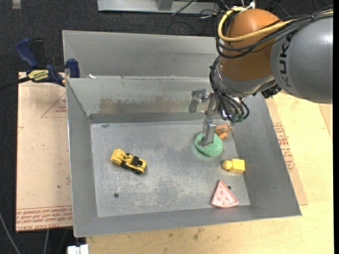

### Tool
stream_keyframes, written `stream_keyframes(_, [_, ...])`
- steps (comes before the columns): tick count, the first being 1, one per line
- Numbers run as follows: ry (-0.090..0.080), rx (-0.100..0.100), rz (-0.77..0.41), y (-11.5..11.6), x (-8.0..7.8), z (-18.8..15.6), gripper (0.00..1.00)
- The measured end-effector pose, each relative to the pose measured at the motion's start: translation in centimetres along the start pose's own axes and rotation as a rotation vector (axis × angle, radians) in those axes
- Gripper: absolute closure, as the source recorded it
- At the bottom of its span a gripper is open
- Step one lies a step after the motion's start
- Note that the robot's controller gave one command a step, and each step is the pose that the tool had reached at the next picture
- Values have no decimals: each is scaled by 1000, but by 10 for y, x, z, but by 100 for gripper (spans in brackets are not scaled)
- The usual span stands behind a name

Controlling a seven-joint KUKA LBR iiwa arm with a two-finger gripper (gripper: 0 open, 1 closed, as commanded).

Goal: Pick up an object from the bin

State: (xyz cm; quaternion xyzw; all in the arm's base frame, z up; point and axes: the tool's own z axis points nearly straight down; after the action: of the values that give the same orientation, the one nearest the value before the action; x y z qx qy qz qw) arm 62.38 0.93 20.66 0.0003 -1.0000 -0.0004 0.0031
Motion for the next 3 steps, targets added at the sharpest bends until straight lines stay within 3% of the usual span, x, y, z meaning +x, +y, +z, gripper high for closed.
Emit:
stream_keyframes(1, [-8,0,0,0,-1,-5,0])
stream_keyframes(2, [-13,-1,82,-42,-2,57,0])
stream_keyframes(3, [-6,0,16,-67,-21,62,0])
